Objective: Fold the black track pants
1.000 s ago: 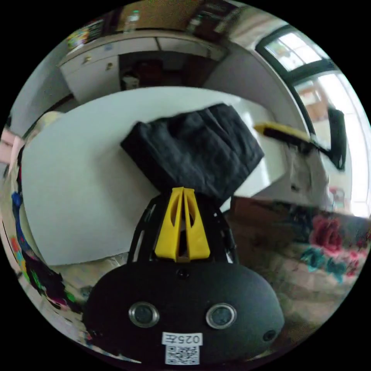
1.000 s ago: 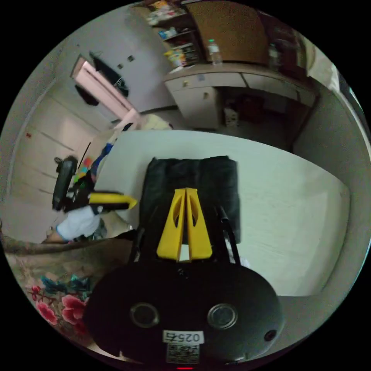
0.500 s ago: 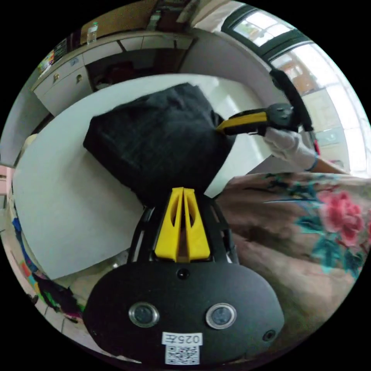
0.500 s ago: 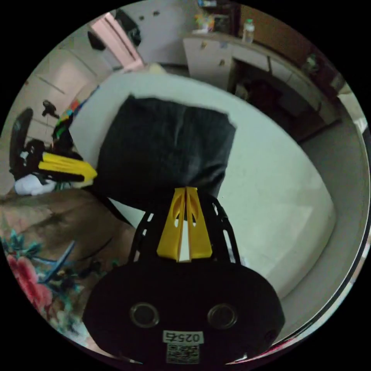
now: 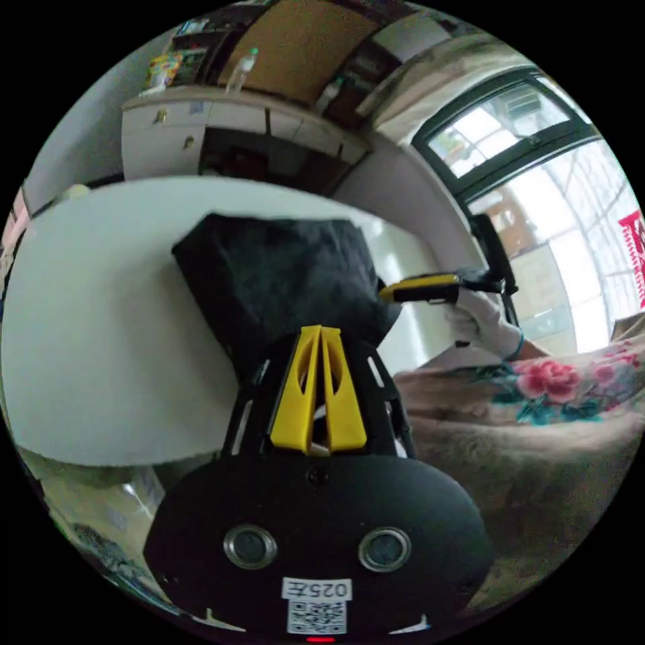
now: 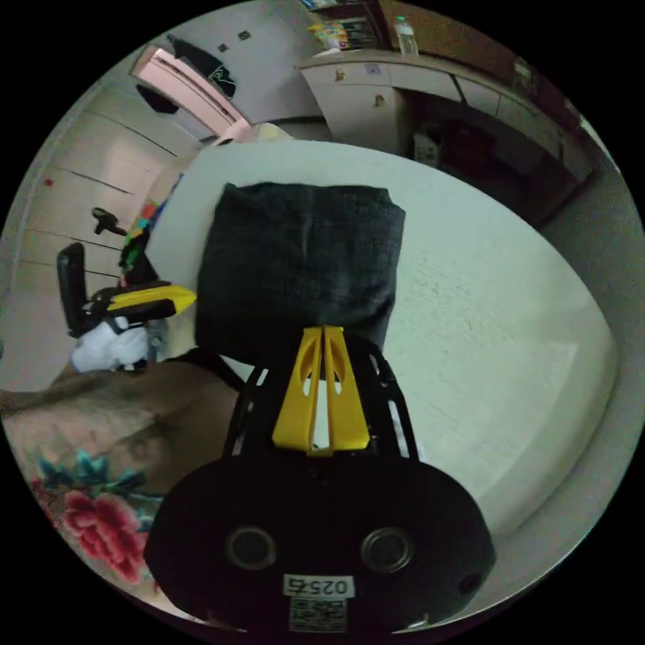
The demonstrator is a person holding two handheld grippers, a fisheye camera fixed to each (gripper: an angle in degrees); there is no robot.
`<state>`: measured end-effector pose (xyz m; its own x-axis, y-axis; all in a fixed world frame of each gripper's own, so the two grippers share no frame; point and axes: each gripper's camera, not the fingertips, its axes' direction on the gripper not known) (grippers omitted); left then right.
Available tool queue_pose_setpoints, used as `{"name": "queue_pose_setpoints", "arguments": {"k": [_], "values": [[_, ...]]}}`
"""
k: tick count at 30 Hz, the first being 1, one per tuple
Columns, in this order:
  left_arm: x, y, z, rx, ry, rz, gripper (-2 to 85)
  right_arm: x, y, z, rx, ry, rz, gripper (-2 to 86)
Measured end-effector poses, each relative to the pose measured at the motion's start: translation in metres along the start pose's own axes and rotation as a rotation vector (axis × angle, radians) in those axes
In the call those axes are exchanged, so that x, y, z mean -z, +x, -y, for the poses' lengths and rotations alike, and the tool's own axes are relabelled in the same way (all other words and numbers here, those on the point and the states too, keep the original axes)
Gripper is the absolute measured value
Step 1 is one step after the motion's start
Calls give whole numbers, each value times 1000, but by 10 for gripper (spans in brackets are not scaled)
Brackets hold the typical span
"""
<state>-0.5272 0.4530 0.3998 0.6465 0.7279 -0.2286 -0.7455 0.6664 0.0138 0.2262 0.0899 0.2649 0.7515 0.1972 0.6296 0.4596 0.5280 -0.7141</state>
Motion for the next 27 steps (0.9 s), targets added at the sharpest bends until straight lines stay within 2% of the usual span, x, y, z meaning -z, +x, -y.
{"name": "queue_pose_setpoints", "arguments": {"k": [3,5,8,9,10,11,15,18,20,23,24,25,26,27], "values": [[18,-12,35,41,111,93,-10,46,4,19,-5,235,83,-10],[16,-26,56,94,105,162,-10,56,8,41,7,293,42,-10],[8,-43,77,139,37,316,-9,29,23,82,1,187,-146,-10],[1,-51,80,159,-24,406,-9,2,34,94,0,62,-264,-10],[-10,-64,77,193,-118,470,-9,-20,45,98,29,-28,-285,-10],[-15,-70,74,202,-151,470,-9,-14,50,96,20,59,-271,-10],[16,-85,72,312,-35,340,-9,-2,89,108,-166,18,-181,-9],[53,-60,85,228,94,301,-9,36,78,96,-85,201,-208,-10],[60,-47,98,163,76,276,-9,52,61,93,3,260,-189,-10],[46,-53,118,169,-2,366,-9,46,34,103,130,241,-175,-9],[32,-67,121,216,-78,403,-9,26,31,112,171,169,-207,-9],[24,-79,119,231,-105,402,-9,-9,35,122,171,0,-278,-9],[31,-81,117,233,-55,411,-9,-24,39,125,173,-54,-300,-9],[38,-89,120,308,-49,383,-9,-22,44,123,178,51,-328,-9]]}}
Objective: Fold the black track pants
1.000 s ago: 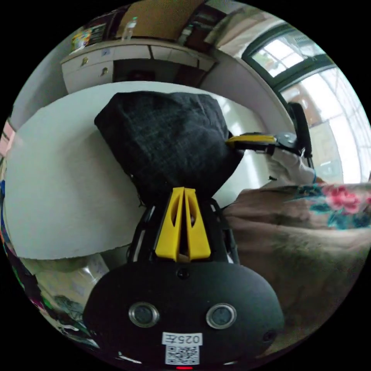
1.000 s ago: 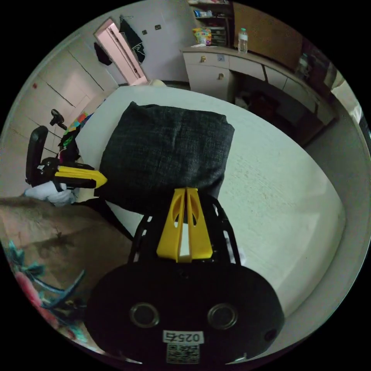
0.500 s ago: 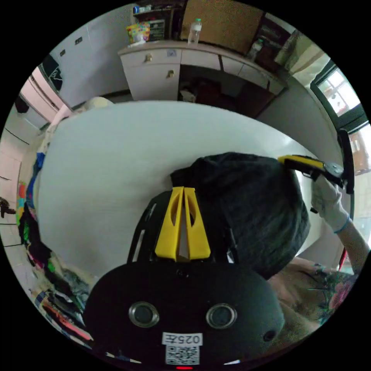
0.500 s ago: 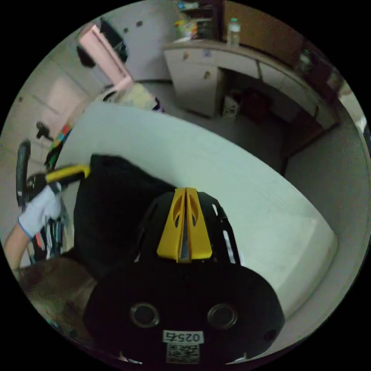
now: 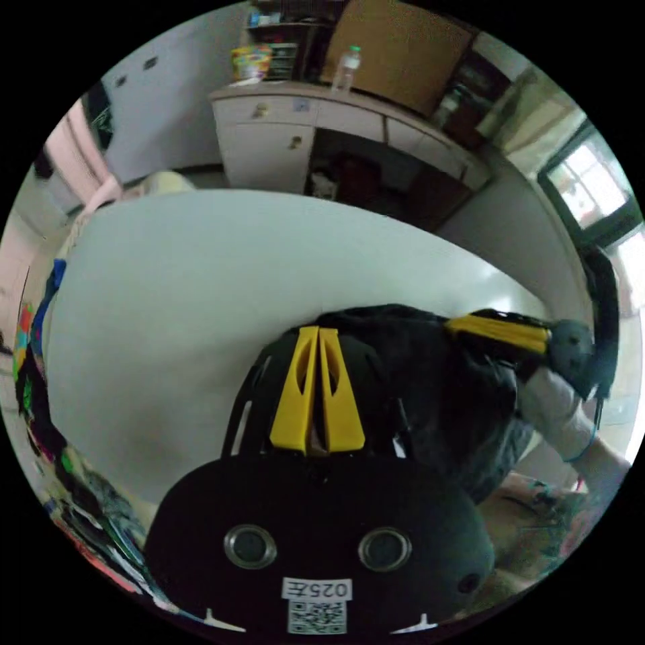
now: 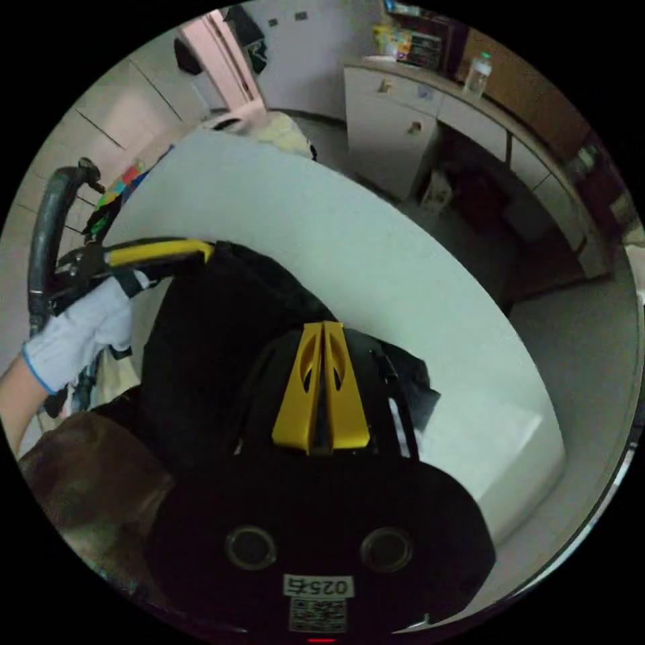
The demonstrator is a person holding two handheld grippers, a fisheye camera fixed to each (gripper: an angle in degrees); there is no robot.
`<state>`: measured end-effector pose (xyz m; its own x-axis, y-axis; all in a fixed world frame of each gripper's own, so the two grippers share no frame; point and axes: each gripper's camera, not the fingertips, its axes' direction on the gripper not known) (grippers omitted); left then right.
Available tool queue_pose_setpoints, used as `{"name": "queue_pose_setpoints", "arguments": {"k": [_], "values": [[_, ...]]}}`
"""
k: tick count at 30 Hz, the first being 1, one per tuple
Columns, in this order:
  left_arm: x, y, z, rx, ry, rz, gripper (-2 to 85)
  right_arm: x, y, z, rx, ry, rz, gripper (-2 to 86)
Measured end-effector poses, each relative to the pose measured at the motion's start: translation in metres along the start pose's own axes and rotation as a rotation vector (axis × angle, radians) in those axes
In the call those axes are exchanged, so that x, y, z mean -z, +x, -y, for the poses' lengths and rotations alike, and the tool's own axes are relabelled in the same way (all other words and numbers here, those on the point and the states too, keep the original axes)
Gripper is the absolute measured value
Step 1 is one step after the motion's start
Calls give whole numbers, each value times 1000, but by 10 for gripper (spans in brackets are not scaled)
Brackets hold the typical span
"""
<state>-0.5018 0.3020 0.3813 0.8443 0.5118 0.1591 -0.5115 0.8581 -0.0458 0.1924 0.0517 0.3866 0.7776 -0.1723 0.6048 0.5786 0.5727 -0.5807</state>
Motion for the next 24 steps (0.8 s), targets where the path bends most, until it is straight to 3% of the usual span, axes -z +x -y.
{"name": "queue_pose_setpoints", "arguments": {"k": [3,6,11,13,16,20,24], "values": [[14,-3,15,26,-64,0,-8,3,19,7,-37,-50,17,-9],[44,-2,8,-72,-31,16,-8,35,53,-18,-112,91,39,-6],[96,-46,-34,50,-32,-281,3,73,130,-89,-173,203,446,56],[107,-76,-59,184,-62,-465,64,67,172,-120,-273,160,584,147],[112,-97,-83,255,-78,-605,149,43,220,-142,-365,82,678,194],[97,-95,-86,287,-154,-653,167,-8,258,-130,-374,-20,735,208],[92,-84,-65,242,-192,-619,162,-53,272,-93,-312,-70,775,149]]}}
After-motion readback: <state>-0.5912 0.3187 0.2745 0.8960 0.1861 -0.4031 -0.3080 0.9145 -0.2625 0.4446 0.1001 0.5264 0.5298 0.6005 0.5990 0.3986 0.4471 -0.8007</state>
